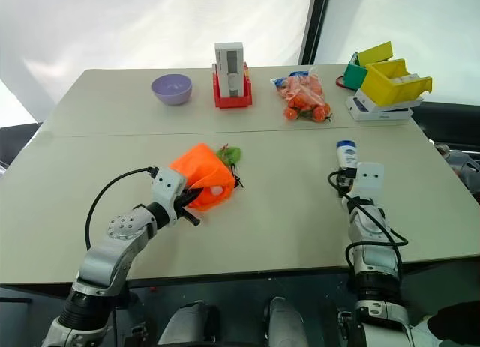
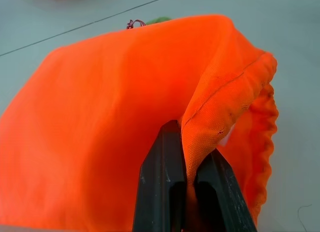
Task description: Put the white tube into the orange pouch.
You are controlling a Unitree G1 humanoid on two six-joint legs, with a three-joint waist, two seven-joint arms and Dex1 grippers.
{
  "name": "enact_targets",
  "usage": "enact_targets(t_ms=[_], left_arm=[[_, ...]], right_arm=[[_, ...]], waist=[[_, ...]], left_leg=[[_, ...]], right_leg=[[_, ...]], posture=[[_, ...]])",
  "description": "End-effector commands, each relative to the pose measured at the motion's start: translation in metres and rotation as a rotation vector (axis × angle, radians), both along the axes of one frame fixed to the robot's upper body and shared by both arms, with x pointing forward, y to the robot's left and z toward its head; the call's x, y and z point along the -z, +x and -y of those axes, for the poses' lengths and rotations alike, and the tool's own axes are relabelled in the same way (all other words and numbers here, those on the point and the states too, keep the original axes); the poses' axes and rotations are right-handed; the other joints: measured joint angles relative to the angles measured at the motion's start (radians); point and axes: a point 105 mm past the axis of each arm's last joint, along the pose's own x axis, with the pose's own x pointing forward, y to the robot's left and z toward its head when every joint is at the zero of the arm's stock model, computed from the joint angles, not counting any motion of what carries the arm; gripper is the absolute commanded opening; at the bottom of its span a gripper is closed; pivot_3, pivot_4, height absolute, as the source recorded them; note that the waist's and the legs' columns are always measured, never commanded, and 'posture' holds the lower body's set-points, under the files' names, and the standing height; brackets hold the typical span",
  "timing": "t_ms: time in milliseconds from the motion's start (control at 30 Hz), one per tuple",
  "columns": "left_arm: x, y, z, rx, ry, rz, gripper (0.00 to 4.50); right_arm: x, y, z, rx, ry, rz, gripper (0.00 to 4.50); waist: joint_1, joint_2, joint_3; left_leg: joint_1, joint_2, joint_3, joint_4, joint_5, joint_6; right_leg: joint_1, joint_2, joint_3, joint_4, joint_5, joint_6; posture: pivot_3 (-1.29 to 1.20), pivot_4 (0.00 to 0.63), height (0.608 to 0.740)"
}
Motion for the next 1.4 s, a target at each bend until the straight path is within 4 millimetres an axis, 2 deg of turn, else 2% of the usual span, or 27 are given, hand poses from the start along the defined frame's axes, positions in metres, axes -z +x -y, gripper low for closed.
enact_targets(t_ms=[33, 167, 333, 633, 1133, 1400], left_arm=[[-0.012, 0.003, -0.012, -0.026, -0.078, 0.005, 0.0], [-0.017, 0.002, -0.018, -0.002, -0.149, -0.023, 0.0], [-0.027, -0.001, -0.025, 0.041, -0.227, -0.06, 0.0], [-0.036, -0.009, -0.024, 0.123, -0.241, -0.095, 0.0], [-0.044, -0.027, -0.005, 0.247, -0.231, -0.094, 0.0], [-0.042, -0.034, 0.003, 0.294, -0.22, -0.11, 0.0]], right_arm=[[-0.037, -0.013, -0.062, -0.423, -0.049, 0.102, 2.14], [-0.036, -0.062, -0.124, -0.914, -0.033, -0.001, 2.14], [-0.029, -0.098, -0.163, -1.194, -0.045, -0.119, 2.14], [-0.028, -0.096, -0.189, -1.249, -0.055, -0.115, 2.14], [-0.027, -0.068, -0.21, -1.137, -0.142, -0.038, 2.14], [-0.03, -0.056, -0.237, -1.122, -0.185, -0.032, 2.14]], waist=[[-0.003, 0.0, 0.0], [-0.008, -0.001, 0.0], [-0.008, -0.002, 0.0], [-0.006, -0.004, 0.0], [-0.009, -0.004, 0.0], [-0.011, -0.003, 0.0]], left_leg=[[0.0, 0.0, 0.0, 0.0, 0.0, 0.0], [0.0, 0.001, -0.002, -0.001, 0.0, 0.0], [0.0, 0.0, -0.002, 0.001, 0.0, 0.0], [-0.001, 0.0, -0.002, 0.001, 0.0, 0.0], [-0.001, 0.0, -0.002, 0.001, 0.0, 0.0], [-0.001, 0.0, -0.002, 0.001, 0.0, 0.0]], right_leg=[[0.0, 0.0, 0.0, 0.0, 0.0, 0.0], [0.0, 0.001, -0.001, 0.0, 0.0, 0.001], [0.001, -0.001, -0.001, 0.0, -0.002, -0.001], [0.0, -0.001, -0.002, -0.001, -0.002, -0.004], [0.0, -0.001, -0.002, -0.001, -0.002, -0.004], [0.0, 0.0, -0.001, 0.0, -0.002, -0.004]], posture=[[0.0, 0.15, 0.74], [0.0, 0.15, 0.74], [0.0, 0.15, 0.74], [0.0, 0.15, 0.74], [0.0, 0.15, 0.74], [0.0, 0.15, 0.74]])
